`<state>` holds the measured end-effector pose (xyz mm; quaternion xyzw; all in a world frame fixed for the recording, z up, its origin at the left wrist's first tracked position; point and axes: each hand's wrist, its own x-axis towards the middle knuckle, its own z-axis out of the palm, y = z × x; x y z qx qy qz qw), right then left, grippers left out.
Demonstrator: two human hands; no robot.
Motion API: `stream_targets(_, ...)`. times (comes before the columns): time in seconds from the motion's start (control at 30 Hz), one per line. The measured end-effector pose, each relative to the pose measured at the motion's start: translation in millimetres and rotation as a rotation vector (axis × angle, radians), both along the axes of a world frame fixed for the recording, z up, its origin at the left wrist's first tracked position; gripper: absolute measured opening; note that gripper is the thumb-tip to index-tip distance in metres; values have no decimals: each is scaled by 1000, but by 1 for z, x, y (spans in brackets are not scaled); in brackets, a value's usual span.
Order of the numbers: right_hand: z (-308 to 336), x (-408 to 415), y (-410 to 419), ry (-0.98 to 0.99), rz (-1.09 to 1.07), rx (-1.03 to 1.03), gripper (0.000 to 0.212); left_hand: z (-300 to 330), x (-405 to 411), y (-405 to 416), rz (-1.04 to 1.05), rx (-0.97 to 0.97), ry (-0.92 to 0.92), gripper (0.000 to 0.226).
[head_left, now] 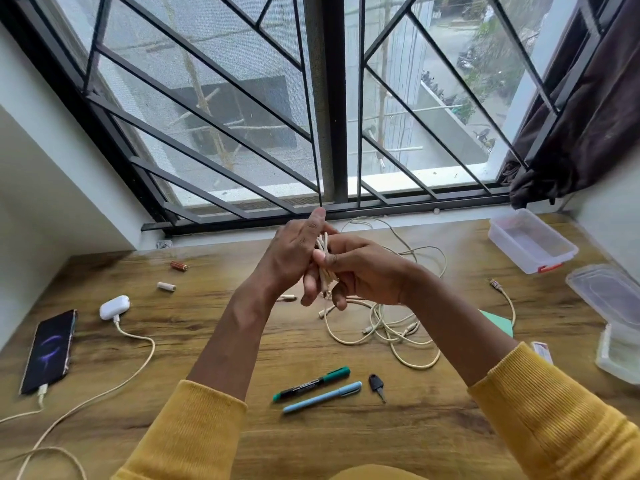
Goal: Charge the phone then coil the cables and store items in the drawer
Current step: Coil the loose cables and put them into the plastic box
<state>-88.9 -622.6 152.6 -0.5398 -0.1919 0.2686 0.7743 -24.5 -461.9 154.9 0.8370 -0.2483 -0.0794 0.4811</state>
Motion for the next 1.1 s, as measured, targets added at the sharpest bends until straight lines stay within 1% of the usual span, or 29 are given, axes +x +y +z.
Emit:
stream_targets(0.1,3,-2,2,-7,-85,-100,21,2,-3,0,-37,-45,28,69)
stream_targets(0.17,3,-5,4,-39,-158,-166,30,2,-8,1,-42,-91,57,75)
stream_targets(0.23,3,-6,7,-74,-165,-192,42,0,-11,2,-9,-89,29,84)
stream_targets(0.27,3,-7,8,-89,-156,-203,44,-3,-11,3,7,-83,8,89)
stream_targets(0.33,0,-7,9,-123,-121,-209,43,-8,-12,5,47,-67,-30,101)
stream_targets(0.37,-2,-6,9,-127,-111,-199,40,-11,-12,6,75,-66,-41,103)
stream_targets(0.47,-8,-7,10,-106,-145,-136,25,-13,-18,6,190,-28,-114,95)
stream_targets(0.5,-10,-8,11,-117,-177,-123,23,-13,-20,5,231,-13,-148,91)
stream_targets(0.6,-16,-12,21,-168,-306,-101,25,-17,-23,3,329,19,-240,79)
stream_targets(0.67,-21,-14,28,-169,-397,-99,17,-19,-23,4,373,21,-276,75)
stream_targets(0.7,-24,-14,30,-159,-435,-97,11,-21,-22,5,383,16,-276,77)
stream_targets(0.8,-27,-14,32,-138,-489,-94,15,-26,-20,6,393,6,-264,79)
stream_targets(0.93,-24,-13,31,-147,-491,-86,20,-26,-15,9,333,-36,-180,72)
stream_targets(1.0,-22,-12,28,-156,-476,-68,19,-26,-10,10,281,-100,-115,71)
stream_targets(1.03,-21,-11,27,-155,-461,-44,18,-26,-9,11,259,-142,-87,71)
stream_targets(1.1,-19,-11,26,-141,-447,-8,13,-27,-8,10,245,-176,-87,77)
